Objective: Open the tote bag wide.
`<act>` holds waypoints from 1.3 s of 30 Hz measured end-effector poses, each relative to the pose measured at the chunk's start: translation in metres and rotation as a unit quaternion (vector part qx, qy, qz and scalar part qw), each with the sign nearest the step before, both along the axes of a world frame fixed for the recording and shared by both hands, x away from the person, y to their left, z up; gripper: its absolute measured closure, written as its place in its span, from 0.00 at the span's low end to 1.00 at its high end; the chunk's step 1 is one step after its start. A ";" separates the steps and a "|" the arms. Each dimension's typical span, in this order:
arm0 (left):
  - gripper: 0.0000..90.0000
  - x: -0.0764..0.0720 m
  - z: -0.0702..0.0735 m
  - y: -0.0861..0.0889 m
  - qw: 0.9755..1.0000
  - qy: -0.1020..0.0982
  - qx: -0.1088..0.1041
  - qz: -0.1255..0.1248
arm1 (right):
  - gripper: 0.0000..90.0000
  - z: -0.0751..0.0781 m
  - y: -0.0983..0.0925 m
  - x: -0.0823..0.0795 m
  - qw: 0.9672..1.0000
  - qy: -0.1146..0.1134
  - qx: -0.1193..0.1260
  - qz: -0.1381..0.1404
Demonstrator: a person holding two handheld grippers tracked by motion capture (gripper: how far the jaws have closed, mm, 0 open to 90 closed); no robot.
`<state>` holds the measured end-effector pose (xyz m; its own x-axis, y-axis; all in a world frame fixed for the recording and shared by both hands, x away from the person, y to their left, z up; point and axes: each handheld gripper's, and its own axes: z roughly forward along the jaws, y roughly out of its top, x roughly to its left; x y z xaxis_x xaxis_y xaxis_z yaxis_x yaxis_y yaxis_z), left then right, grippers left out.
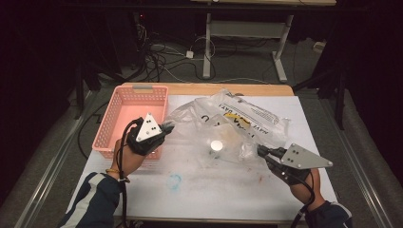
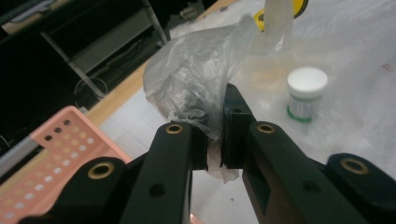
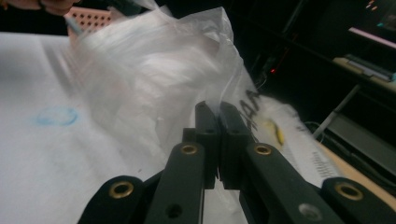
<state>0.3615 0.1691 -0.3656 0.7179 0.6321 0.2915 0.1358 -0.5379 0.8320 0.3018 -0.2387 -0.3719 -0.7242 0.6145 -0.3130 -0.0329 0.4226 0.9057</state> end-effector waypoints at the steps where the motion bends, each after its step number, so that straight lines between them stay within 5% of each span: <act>1: 0.91 0.000 0.002 0.000 1.000 -0.004 -0.001 0.001 | 1.00 0.003 -0.002 0.001 1.000 -0.005 0.004 -0.004; 10: 0.91 -0.011 0.023 -0.005 0.999 -0.037 -0.014 -0.011 | 1.00 0.020 -0.009 0.004 0.998 -0.037 0.026 -0.032; 23: 0.91 -0.037 0.045 0.000 0.997 -0.072 -0.028 -0.030 | 1.00 0.032 -0.006 -0.005 0.998 -0.050 0.036 -0.023; 39: 0.93 0.005 0.012 -0.027 0.996 -0.042 -0.067 -0.041 | 1.00 0.022 -0.007 0.032 0.998 -0.025 0.030 -0.058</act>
